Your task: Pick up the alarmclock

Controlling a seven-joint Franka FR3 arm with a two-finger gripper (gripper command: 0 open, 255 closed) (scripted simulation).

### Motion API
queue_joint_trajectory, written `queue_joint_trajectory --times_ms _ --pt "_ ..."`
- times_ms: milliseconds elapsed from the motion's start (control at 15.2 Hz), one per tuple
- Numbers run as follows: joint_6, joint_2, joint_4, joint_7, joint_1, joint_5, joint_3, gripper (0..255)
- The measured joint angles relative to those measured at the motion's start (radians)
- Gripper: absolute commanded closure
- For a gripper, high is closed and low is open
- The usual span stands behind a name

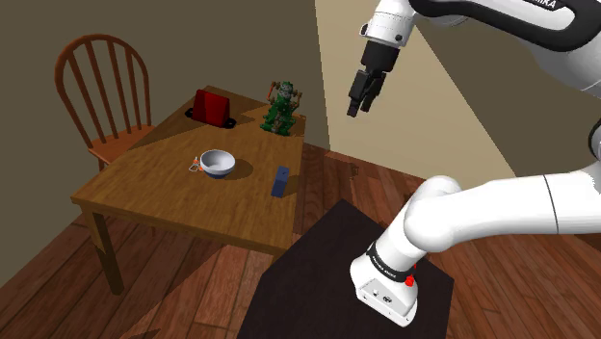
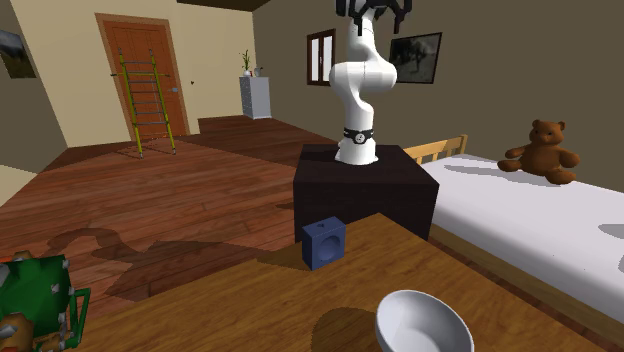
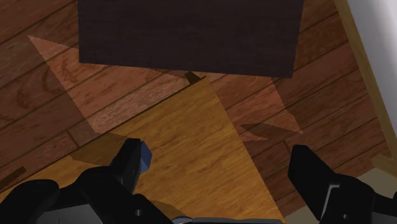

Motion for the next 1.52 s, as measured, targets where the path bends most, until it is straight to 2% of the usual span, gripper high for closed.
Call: queue_joint_trajectory --times_ms 198,726,1188,1518 --pt "0.046 0.006 -0.038 0.008 -0.006 -0.002 -0.001 0" --pt "0.341 0.107 -0.210 0.073 -0.039 -0.003 0.002 0" --pt "0.620 0.277 -0.300 0.122 -0.069 -0.008 -0.007 0" --pt "0.831 0.470 -0.303 0.167 -0.080 -0.002 -0.008 0"
